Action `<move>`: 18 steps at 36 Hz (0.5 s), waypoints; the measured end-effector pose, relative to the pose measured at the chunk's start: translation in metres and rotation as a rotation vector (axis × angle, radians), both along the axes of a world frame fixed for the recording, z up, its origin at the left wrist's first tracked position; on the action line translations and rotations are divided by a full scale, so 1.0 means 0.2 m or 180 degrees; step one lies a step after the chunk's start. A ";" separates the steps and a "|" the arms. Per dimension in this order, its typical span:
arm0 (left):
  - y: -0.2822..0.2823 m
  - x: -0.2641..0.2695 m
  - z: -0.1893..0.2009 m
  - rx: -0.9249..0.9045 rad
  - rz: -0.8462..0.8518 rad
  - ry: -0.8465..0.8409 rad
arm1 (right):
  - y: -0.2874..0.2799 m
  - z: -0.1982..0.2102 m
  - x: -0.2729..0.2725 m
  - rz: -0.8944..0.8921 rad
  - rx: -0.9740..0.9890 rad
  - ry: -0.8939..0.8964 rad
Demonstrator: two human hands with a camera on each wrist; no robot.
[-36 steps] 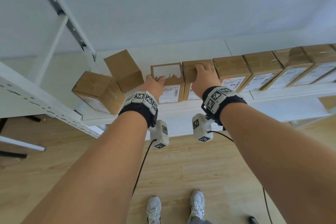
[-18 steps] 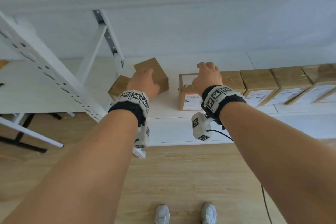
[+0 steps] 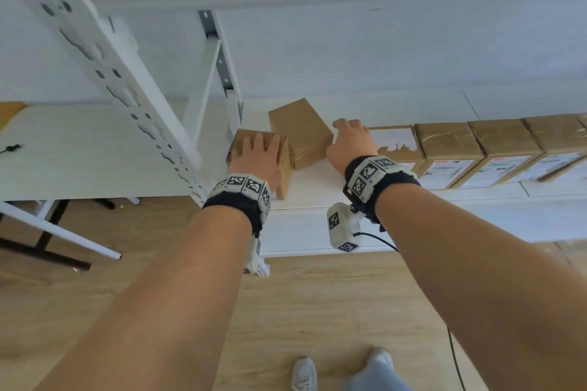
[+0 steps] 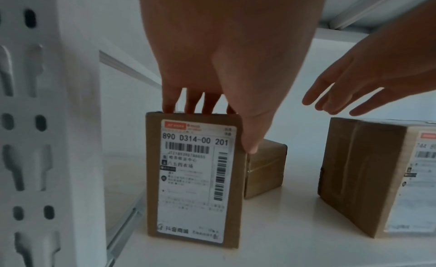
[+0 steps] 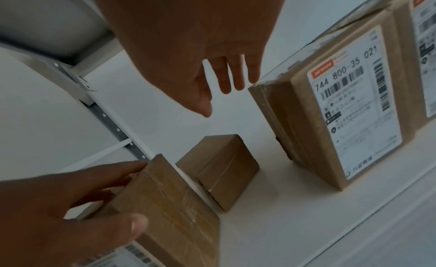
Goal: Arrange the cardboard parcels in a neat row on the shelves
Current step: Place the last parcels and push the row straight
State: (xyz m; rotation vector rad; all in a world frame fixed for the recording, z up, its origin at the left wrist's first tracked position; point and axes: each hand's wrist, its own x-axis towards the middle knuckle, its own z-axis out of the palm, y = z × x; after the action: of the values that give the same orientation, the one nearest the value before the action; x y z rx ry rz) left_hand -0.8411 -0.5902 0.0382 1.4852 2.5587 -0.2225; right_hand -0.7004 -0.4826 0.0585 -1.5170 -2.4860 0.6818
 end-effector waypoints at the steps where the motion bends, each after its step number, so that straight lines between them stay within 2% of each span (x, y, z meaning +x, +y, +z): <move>1: 0.00 -0.01 -0.01 -0.0003 0.0045 0.0040 | 0.00 -0.01 -0.02 0.0011 -0.0012 -0.0038; 8: 0.05 -0.07 -0.03 0.0132 0.0209 0.0201 | 0.06 -0.12 -0.19 0.0033 -0.0132 -0.0337; 18: 0.08 -0.12 -0.02 0.0221 0.0271 0.0015 | 0.15 -0.26 -0.44 0.0022 -0.0485 -0.0741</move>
State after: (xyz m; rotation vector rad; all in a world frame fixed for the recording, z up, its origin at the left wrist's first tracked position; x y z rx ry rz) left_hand -0.8644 -0.5735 0.0335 1.3961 2.6520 -0.1269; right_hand -0.7886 -0.4523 0.0064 -1.7333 -2.6614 0.7506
